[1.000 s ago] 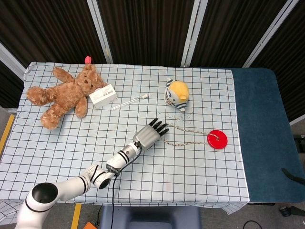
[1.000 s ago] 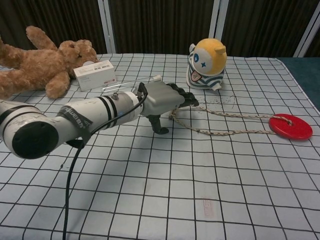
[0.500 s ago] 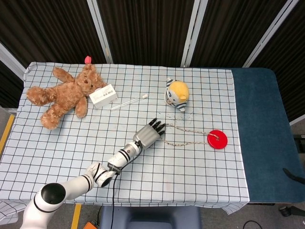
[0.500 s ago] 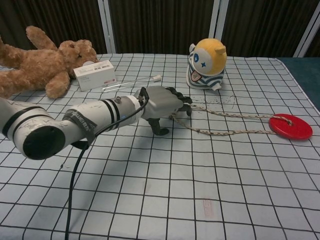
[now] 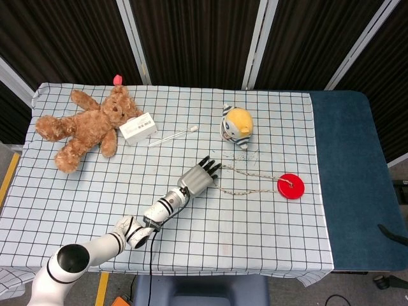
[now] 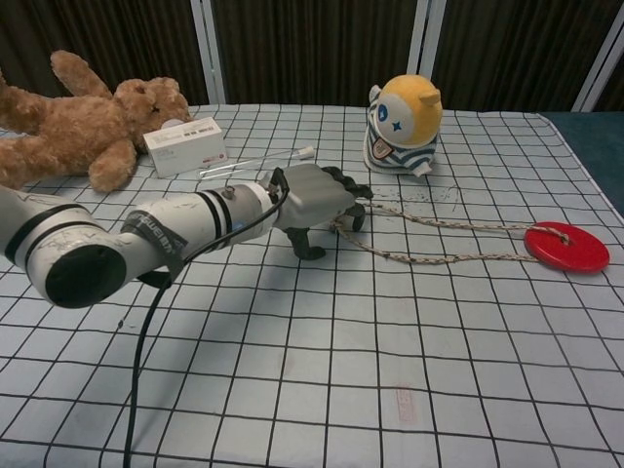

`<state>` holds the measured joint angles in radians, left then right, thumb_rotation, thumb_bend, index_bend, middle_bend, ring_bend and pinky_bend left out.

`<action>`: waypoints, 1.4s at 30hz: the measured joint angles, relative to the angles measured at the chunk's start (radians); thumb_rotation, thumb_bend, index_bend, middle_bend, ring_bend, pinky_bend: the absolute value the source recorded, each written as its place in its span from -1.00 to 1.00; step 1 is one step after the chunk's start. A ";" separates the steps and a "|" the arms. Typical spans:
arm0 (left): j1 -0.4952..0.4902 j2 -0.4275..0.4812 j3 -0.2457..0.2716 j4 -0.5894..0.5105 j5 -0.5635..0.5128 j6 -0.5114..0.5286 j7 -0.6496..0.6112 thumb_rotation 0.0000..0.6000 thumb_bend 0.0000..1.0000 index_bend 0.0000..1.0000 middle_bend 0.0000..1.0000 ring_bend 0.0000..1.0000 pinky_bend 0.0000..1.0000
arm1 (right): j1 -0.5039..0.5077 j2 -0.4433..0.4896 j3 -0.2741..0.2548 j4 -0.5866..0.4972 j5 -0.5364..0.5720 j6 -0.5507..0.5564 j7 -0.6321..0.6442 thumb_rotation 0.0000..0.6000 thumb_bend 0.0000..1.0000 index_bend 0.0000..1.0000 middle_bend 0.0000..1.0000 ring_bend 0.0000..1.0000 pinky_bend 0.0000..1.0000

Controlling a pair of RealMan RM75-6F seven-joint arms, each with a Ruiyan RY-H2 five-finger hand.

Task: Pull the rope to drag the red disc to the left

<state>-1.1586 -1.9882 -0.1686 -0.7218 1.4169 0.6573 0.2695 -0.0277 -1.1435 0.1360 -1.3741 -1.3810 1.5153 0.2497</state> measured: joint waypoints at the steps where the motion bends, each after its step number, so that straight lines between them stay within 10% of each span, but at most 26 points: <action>1: -0.002 -0.004 0.000 0.005 0.000 0.000 -0.002 1.00 -0.27 -0.44 -1.00 -1.00 -1.00 | 0.000 0.000 0.000 -0.001 0.000 0.000 -0.001 1.00 -0.94 -1.00 -1.00 -1.00 -1.00; 42: 0.006 -0.058 0.062 0.125 0.056 0.082 -0.111 1.00 -0.03 0.17 -1.00 -1.00 -0.98 | 0.007 0.001 0.003 -0.013 0.022 -0.029 -0.032 1.00 -0.94 -1.00 -1.00 -1.00 -1.00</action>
<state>-1.1525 -2.0458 -0.1071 -0.5967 1.4724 0.7397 0.1588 -0.0211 -1.1425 0.1395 -1.3869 -1.3590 1.4862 0.2172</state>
